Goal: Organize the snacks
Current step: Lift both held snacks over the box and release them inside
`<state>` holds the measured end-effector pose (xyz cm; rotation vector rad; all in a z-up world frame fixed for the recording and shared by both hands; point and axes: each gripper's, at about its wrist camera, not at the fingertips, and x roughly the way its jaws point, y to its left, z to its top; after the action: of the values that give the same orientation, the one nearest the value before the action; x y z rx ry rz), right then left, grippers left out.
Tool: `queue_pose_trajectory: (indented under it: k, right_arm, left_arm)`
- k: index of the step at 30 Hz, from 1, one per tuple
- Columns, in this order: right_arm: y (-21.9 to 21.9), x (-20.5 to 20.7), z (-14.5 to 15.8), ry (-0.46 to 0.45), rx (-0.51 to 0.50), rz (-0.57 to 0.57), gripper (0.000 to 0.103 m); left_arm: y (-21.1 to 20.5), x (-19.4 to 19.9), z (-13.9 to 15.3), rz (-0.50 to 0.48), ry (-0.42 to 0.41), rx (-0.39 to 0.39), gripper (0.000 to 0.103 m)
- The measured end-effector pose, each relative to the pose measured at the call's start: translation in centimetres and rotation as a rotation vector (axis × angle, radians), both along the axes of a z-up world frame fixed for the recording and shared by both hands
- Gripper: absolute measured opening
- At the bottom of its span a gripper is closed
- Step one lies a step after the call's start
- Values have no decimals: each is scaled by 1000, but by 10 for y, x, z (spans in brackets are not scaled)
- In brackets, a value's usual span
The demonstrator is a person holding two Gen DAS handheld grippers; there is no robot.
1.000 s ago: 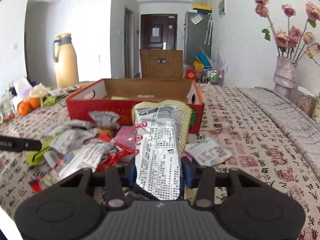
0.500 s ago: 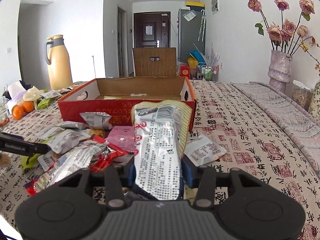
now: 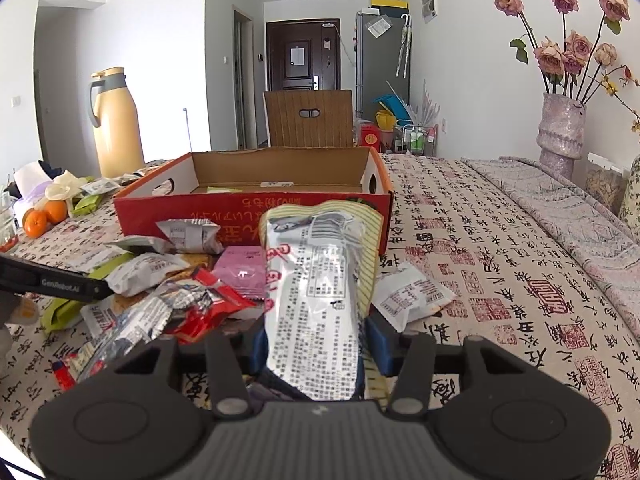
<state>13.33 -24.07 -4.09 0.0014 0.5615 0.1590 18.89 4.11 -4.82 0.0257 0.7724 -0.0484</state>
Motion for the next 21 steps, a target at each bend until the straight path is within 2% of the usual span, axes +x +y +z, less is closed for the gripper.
queue_pose_trajectory:
  k: [2, 4, 5, 6, 13, 21]
  right_arm:
    - [0, 1, 0, 0, 4, 3, 49]
    - [1, 0, -1, 1, 10, 7, 49]
    - [2, 0, -1, 2, 11, 8, 49]
    - [2, 0, -1, 3, 12, 8, 49]
    - [-1, 0, -1, 2, 15, 5, 49]
    - [1, -3, 0, -2, 19, 9, 49]
  left_arm:
    - [-3, -1, 0, -8, -2, 5, 63]
    - [-6, -2, 0, -15, -7, 9, 57]
    - [-8, -4, 1, -23, -8, 6, 47]
    - [-10, -6, 2, -31, -11, 6, 41]
    - [-20, -29, 3, -34, -68, 38, 35]
    - [-12, -55, 12, -4, -111, 13, 34]
